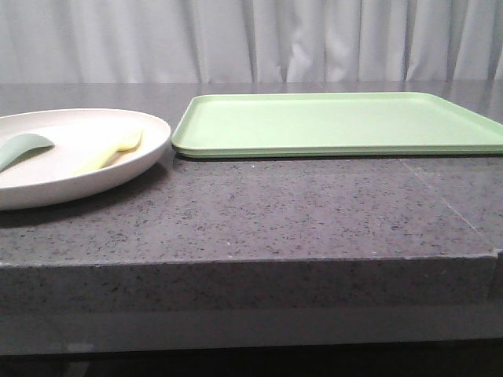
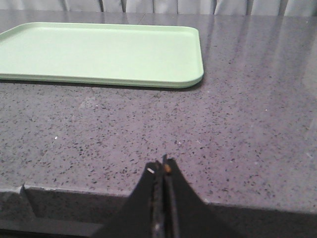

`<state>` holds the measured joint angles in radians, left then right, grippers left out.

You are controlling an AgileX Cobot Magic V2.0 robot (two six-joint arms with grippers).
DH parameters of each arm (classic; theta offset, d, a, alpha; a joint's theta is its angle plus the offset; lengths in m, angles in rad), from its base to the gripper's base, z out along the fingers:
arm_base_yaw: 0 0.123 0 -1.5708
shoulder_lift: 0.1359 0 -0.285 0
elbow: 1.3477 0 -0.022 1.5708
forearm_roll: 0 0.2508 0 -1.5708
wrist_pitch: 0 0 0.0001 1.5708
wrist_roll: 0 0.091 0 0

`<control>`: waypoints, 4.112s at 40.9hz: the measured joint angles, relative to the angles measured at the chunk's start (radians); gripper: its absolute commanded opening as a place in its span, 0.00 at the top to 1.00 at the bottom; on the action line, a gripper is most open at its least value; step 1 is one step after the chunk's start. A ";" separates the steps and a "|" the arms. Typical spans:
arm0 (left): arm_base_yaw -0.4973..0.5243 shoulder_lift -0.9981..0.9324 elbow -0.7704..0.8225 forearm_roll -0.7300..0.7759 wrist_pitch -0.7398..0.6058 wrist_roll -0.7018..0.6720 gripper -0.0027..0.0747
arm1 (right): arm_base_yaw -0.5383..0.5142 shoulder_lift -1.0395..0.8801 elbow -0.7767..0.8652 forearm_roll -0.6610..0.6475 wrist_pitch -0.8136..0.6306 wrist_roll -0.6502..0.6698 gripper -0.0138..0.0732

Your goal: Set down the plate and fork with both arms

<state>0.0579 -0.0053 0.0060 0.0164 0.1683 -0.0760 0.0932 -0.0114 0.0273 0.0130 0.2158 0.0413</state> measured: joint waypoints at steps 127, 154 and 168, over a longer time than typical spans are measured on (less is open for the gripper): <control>0.000 0.483 -0.497 0.076 0.028 0.000 0.14 | 0.000 0.525 -0.646 0.012 0.192 0.000 0.18; 0.000 0.728 -0.635 0.039 0.141 0.000 0.18 | 0.000 0.525 -0.646 0.012 0.194 0.000 0.18; -0.019 1.108 -0.939 -0.024 0.504 0.000 0.18 | 0.000 0.525 -0.646 0.012 0.194 0.000 0.18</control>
<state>0.0390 1.1031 -0.9328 -0.0073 0.6723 -0.0760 0.0932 0.5137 -0.6185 0.0248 0.4097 0.0413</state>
